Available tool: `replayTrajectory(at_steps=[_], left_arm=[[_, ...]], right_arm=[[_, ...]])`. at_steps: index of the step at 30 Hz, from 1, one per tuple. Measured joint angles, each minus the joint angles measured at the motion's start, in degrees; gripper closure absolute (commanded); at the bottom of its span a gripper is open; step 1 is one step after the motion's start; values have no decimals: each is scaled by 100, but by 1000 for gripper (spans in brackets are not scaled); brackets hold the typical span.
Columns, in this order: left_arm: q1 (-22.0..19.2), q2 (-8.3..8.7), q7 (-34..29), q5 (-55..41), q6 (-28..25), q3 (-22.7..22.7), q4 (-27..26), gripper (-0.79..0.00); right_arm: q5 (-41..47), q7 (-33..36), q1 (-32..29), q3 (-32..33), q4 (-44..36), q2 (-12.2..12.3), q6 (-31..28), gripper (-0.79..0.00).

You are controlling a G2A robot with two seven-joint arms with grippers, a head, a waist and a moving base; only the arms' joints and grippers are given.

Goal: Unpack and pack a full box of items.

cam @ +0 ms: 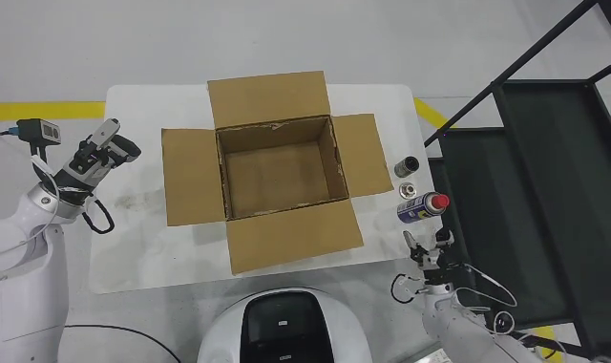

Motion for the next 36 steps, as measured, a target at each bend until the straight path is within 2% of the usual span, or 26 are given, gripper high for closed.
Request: replayTrajectory(at_steps=[7, 15, 22, 33, 34, 35, 36], left_arm=[[0, 0, 0, 0, 0, 0, 0, -785], [0, 0, 0, 0, 0, 0, 0, -785], [0, 0, 0, 0, 0, 0, 0, -785], [0, 0, 0, 0, 0, 0, 0, -785], [0, 0, 0, 0, 0, 0, 0, -785], [0, 0, 0, 0, 0, 0, 0, -785], [0, 0, 0, 0, 0, 0, 0, -785]], right_arm=[[-224, -202, -217, 75, -357, 146, 196, -785], [-136, 748, -36, 251, -719, 195, 471, -785], [-31, 1200, 73, 400, -901, 213, 512, -785], [146, 1783, 302, 489, -1236, 84, 739, -785], [162, 1795, 312, 501, -1237, 77, 740, -668], [168, 1805, 319, 511, -1236, 71, 738, -262], [167, 1807, 322, 522, -1235, 66, 720, 0]])
